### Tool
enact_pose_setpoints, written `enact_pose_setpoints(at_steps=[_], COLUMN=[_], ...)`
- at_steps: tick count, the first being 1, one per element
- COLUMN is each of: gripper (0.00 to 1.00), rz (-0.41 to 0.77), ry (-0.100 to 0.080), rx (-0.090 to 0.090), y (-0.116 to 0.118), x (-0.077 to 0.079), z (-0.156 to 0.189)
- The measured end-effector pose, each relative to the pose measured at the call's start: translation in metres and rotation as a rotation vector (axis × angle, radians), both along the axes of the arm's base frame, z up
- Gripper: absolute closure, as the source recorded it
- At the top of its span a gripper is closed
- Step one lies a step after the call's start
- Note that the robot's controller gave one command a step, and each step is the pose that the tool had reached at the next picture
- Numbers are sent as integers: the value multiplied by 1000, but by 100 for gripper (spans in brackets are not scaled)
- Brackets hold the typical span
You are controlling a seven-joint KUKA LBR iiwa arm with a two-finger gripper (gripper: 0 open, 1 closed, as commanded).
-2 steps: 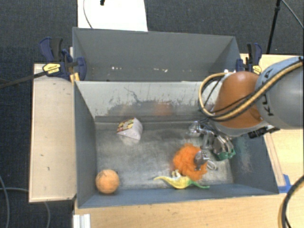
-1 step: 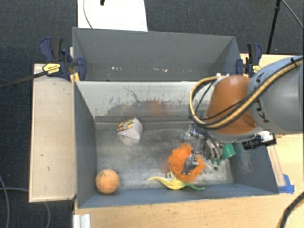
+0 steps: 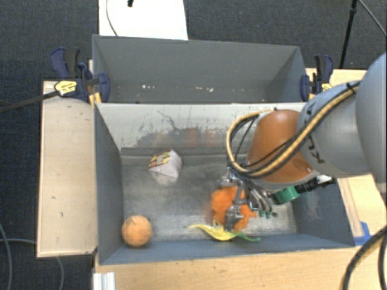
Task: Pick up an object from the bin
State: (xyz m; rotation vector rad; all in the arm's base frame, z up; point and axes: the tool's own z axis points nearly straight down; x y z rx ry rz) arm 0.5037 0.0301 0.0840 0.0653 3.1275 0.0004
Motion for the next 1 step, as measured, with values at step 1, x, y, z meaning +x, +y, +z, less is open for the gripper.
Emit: enact_pose_setpoints(at_steps=[1], gripper=[100], rz=[4], ry=[5], rx=[3], y=[0], x=[-2], z=[2])
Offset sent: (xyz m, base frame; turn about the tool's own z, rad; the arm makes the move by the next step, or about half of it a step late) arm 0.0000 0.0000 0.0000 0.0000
